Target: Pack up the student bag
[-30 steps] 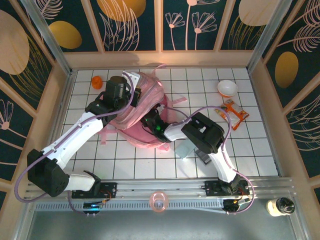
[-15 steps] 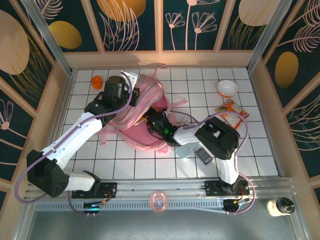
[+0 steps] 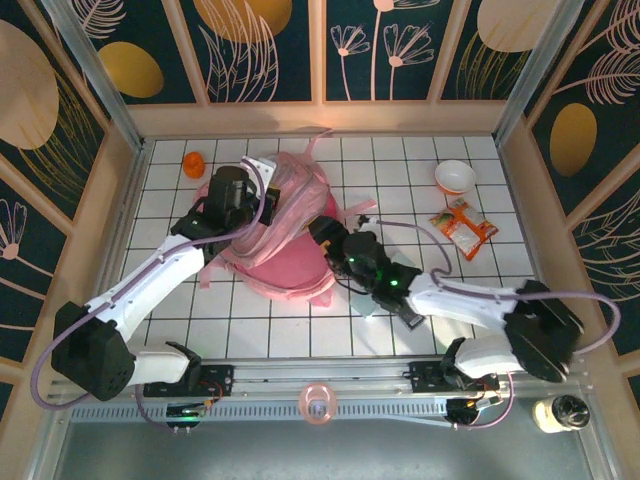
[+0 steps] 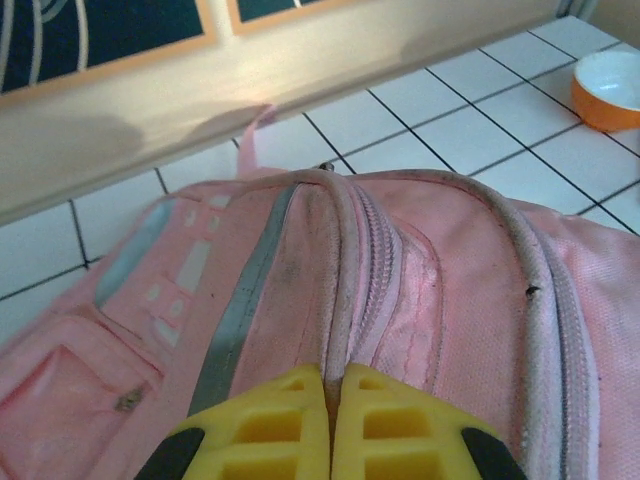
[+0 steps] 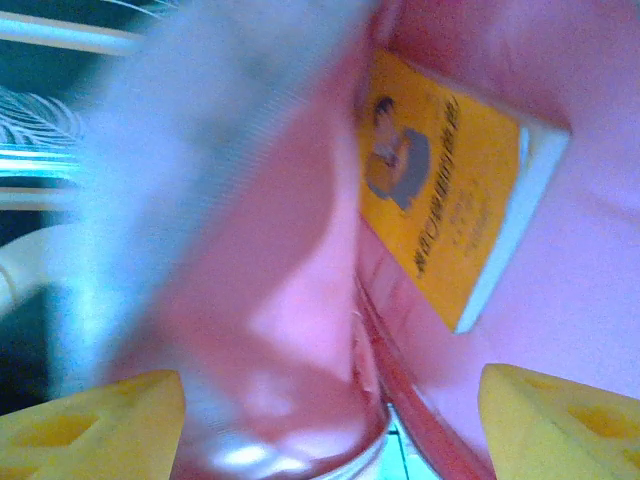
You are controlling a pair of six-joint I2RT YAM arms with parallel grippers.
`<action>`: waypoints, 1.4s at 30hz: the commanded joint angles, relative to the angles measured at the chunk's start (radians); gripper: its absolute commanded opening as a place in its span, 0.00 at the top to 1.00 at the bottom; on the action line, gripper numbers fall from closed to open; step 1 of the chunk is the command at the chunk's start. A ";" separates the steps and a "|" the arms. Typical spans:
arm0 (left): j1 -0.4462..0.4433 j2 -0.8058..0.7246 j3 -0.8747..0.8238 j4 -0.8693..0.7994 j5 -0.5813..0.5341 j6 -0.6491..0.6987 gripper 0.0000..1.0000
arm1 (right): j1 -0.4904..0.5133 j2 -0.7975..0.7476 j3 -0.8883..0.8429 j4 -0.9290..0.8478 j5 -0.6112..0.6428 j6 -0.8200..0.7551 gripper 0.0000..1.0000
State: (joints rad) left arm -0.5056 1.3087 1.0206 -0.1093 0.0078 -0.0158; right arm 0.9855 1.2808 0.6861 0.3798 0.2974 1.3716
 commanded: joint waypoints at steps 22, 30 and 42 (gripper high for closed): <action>-0.080 0.034 -0.235 0.169 0.049 -0.272 0.39 | 0.002 -0.301 -0.017 -0.323 0.191 -0.808 0.23; 0.155 -0.184 -0.238 0.113 0.155 -0.338 0.19 | 0.004 -0.139 0.182 -0.396 -0.217 -1.456 0.23; 0.516 -0.353 -0.474 0.179 0.351 -0.527 0.13 | 0.140 0.451 0.590 -0.743 -0.260 -2.008 0.19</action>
State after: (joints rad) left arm -0.0074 0.9897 0.5751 0.0402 0.2871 -0.4683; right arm 1.1027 1.6573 1.2098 -0.2569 0.0502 -0.4595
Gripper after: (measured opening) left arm 0.869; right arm 0.810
